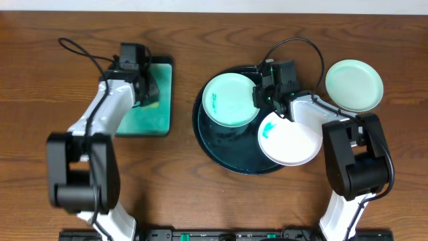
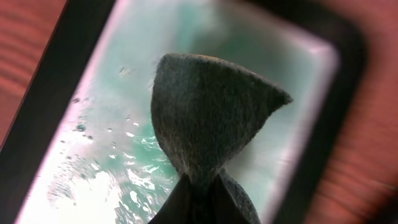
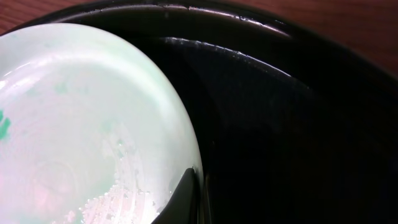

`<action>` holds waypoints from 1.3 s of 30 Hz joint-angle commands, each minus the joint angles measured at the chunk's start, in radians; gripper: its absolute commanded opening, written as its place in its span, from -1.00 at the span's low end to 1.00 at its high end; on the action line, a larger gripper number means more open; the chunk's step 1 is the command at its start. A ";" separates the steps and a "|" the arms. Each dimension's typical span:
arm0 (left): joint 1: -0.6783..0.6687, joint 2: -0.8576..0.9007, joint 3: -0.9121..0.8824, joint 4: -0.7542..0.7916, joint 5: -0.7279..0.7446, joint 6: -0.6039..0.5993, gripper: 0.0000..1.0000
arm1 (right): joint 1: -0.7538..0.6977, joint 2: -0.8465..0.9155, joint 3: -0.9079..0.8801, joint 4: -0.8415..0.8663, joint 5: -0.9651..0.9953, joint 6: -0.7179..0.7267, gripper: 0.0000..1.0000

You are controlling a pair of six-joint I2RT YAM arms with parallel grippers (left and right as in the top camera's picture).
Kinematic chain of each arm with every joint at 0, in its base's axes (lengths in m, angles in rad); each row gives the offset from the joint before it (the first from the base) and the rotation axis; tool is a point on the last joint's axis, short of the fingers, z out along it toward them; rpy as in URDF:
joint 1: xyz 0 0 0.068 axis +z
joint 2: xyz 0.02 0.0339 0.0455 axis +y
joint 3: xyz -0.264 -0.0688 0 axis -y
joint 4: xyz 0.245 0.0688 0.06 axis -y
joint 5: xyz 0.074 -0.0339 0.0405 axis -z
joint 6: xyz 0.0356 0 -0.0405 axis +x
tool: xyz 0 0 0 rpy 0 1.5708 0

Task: Clean dirty plates on tray and stack at the side
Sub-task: 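Lift the sponge from the soapy tray and move it to the held plate, then scrub the pale green plate with the sponge in the left gripper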

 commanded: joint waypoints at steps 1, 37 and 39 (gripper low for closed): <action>0.003 -0.061 -0.002 0.019 0.265 -0.009 -0.86 | 0.016 0.024 0.003 -0.013 -0.012 0.013 -0.98; -0.500 0.201 -0.002 0.406 0.031 -0.246 -0.86 | 0.016 0.024 0.003 -0.068 -0.011 0.014 -0.98; -0.500 0.220 -0.002 0.403 -0.024 -0.243 -0.86 | 0.016 0.024 0.003 -0.068 -0.011 0.014 -0.98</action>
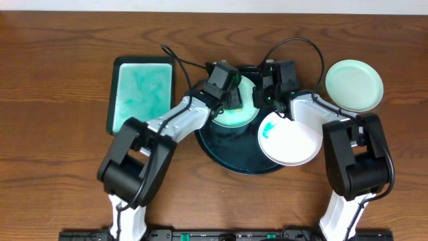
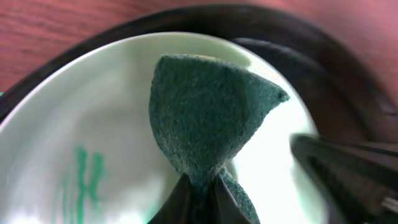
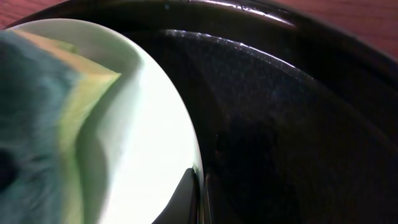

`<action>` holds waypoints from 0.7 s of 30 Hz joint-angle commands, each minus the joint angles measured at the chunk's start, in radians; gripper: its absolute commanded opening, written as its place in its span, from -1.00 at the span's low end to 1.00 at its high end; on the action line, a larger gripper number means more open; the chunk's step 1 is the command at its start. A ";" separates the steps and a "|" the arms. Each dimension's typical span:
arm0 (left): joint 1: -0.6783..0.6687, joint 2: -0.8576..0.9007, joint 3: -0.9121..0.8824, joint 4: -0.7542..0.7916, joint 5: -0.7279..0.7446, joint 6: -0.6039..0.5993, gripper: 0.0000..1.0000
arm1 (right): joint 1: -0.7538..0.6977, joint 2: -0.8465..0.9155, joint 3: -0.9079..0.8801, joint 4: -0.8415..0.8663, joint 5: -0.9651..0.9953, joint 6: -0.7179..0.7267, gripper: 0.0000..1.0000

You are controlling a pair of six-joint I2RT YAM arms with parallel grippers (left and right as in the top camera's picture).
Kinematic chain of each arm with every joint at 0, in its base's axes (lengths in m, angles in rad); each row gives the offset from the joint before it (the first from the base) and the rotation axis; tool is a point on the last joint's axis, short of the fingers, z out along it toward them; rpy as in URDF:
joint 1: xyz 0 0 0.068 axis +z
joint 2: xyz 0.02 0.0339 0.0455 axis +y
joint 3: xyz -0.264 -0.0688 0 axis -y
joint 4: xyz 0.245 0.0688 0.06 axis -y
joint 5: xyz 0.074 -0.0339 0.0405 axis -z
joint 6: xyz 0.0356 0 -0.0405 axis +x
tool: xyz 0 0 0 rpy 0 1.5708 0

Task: Clean dirty plates on tray and stack at the side
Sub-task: 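Scrub the pale green plate with the sponge in the left gripper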

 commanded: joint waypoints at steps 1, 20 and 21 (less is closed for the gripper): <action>0.004 0.028 -0.002 0.000 -0.128 0.005 -0.86 | 0.016 0.024 -0.010 -0.025 -0.005 0.005 -0.98; 0.010 -0.118 0.013 -0.159 -0.260 0.254 -0.85 | 0.016 0.024 -0.010 -0.034 -0.005 0.016 -0.98; 0.010 -0.129 0.013 -0.156 -0.181 0.251 -0.86 | 0.016 0.024 -0.010 -0.034 -0.005 0.016 -0.98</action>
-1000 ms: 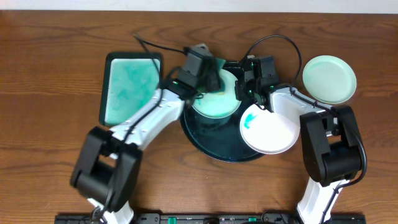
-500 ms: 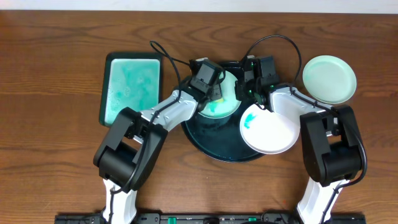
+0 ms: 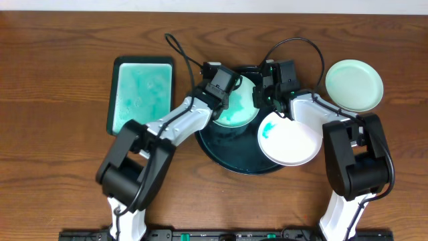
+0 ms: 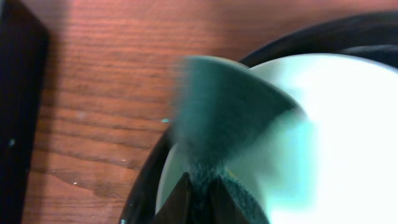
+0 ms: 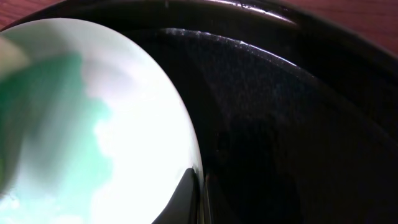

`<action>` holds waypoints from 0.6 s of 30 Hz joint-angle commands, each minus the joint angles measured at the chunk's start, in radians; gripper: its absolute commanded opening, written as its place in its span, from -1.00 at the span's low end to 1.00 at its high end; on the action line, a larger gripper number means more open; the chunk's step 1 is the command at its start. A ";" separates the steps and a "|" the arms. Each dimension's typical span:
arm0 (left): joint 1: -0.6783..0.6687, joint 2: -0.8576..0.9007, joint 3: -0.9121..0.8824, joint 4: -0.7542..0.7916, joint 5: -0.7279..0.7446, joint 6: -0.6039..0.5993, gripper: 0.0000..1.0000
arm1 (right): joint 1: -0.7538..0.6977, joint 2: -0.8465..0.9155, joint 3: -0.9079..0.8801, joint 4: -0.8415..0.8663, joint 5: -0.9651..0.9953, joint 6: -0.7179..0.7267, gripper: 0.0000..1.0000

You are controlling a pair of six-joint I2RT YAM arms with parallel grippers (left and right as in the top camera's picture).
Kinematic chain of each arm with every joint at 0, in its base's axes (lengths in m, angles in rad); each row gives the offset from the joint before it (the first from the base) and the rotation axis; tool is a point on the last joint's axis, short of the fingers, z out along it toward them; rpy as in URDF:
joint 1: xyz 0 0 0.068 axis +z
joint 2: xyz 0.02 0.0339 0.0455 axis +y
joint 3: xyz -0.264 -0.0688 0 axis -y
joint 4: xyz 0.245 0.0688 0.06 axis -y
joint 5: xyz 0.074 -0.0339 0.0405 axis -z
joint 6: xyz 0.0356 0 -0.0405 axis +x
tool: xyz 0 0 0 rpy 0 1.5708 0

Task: Clean dirty plates on tray and stack at the side
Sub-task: 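Scrub the pale green plate with the sponge in the left gripper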

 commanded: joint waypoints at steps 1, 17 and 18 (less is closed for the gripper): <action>0.022 -0.082 0.003 0.005 0.230 0.011 -0.86 | 0.016 0.024 -0.013 -0.026 -0.005 0.008 -0.98; 0.018 0.066 0.000 -0.036 0.241 -0.040 -0.85 | 0.016 0.024 -0.013 -0.027 -0.005 0.008 -0.98; 0.018 0.066 0.000 -0.048 0.185 -0.027 -0.86 | 0.016 0.024 -0.013 -0.027 -0.005 0.008 -0.98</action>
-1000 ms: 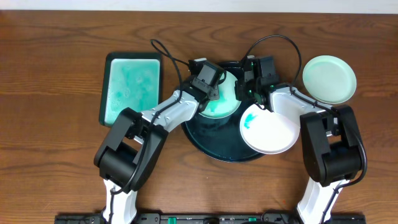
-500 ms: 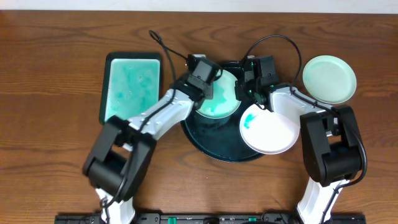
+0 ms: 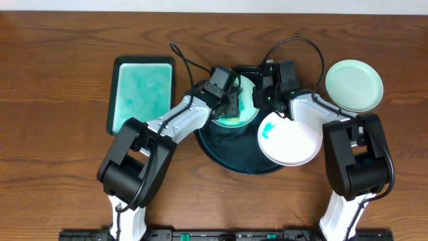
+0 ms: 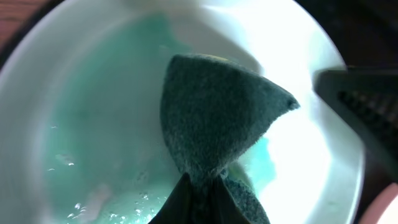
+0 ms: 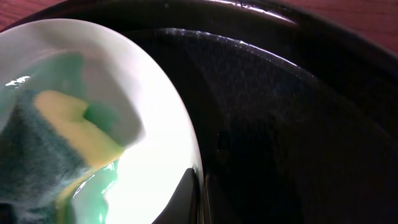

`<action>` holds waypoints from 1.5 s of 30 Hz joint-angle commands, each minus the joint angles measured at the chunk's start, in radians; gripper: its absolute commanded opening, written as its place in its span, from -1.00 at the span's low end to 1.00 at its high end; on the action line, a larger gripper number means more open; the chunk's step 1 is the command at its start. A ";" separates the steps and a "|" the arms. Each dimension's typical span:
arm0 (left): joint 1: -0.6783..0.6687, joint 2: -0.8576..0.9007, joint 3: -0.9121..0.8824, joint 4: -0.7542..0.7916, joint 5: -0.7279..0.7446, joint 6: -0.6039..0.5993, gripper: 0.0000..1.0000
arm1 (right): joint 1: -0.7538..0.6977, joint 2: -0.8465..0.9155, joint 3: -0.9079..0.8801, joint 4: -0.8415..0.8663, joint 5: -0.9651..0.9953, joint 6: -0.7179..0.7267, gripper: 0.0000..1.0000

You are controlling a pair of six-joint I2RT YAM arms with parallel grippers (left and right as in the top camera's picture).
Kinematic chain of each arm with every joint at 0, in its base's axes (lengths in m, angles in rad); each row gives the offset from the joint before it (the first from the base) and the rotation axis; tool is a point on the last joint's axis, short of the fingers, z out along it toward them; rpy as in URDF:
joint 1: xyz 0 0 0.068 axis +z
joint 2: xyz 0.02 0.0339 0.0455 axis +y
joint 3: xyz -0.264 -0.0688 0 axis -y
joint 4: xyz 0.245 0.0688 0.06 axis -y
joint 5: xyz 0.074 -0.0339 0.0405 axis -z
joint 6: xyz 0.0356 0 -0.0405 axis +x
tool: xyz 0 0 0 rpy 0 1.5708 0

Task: Clean dirty plates on tray and stack at the side
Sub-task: 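Scrub the pale green plate with the sponge in the left gripper, then return the sponge to the soapy tray with the left gripper, then lift the pale green plate with the right gripper and carry it right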

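A round black tray (image 3: 227, 155) holds a pale green plate (image 3: 246, 112) smeared with green soapy liquid. My left gripper (image 4: 199, 193) is shut on a dark green and yellow sponge (image 4: 217, 118), which presses on that plate's wet face (image 4: 93, 124). My right gripper (image 5: 200, 186) is shut on the plate's right rim (image 5: 180, 118), with the sponge (image 5: 43, 155) showing at the left of its view. A white plate (image 3: 291, 140) with a green stain lies on the tray's right edge. Another pale green plate (image 3: 354, 85) sits on the table at the right.
A rectangular black-rimmed tray of green soapy water (image 3: 140, 94) lies left of the round tray. Cables loop above both arms near the table's far edge. The wooden table (image 3: 53, 134) stretches out to the left and front.
The sponge in my left gripper has moved from the plate's upper left rim onto the middle of the plate. Green foam now covers more of it. The right gripper has not moved.
My left gripper held the sponge in the soapy water tray while the right gripper gripped the marked plate's rim. Then the sponge was over the plate, then at its upper left edge. Now it sits mid-plate, and the green marks have become a green smear.
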 commanded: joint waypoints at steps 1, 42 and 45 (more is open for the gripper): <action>0.008 0.030 -0.004 -0.064 -0.253 0.028 -0.86 | 0.016 0.024 -0.013 -0.026 -0.005 0.005 -0.98; 0.460 -0.134 -0.016 -0.216 -0.247 0.043 -0.86 | 0.016 -0.256 -0.013 -0.086 0.138 -0.156 -0.98; 0.489 -0.108 -0.016 -0.205 -0.246 0.043 -0.86 | 0.026 -0.305 -0.013 -0.101 0.200 -0.215 -0.98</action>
